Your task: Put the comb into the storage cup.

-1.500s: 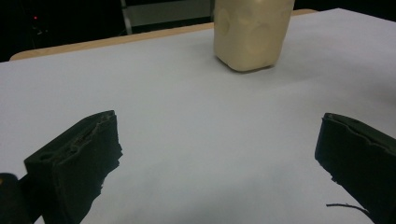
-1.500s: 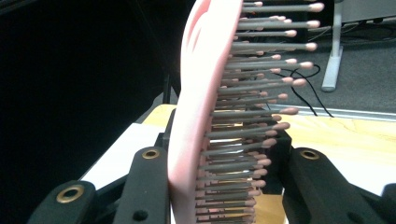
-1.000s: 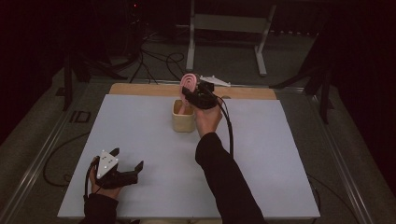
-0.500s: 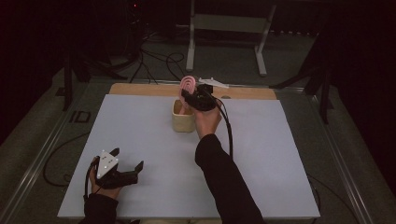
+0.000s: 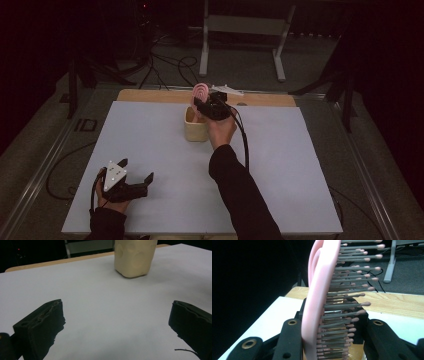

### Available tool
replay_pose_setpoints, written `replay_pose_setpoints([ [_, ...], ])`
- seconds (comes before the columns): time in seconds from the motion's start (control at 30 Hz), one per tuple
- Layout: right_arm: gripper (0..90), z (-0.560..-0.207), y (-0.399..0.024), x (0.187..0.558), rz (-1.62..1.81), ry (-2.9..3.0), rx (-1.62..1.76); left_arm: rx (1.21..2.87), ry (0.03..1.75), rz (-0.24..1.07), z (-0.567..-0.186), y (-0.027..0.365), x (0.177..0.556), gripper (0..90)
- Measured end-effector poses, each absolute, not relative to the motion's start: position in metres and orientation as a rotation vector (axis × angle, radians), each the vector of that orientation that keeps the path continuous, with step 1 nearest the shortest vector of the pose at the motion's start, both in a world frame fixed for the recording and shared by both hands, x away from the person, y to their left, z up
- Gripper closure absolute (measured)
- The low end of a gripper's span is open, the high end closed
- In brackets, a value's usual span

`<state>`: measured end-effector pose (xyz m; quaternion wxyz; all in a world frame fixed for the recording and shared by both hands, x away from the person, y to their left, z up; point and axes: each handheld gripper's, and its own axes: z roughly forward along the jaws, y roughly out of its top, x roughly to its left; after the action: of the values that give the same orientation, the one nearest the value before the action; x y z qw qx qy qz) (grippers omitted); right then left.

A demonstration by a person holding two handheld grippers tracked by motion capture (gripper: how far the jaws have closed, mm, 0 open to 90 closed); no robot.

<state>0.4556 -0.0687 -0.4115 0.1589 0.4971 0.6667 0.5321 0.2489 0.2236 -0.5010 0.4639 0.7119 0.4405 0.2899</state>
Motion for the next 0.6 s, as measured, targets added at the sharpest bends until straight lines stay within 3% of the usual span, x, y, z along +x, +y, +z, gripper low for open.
replay_pose_setpoints([
  [0.6,63.1,-0.4169,-0.0698,0.4561,1.527,1.912,1.424,1.753,1.082,0.714,-0.5011,0.2234,0.2488,0.7],
])
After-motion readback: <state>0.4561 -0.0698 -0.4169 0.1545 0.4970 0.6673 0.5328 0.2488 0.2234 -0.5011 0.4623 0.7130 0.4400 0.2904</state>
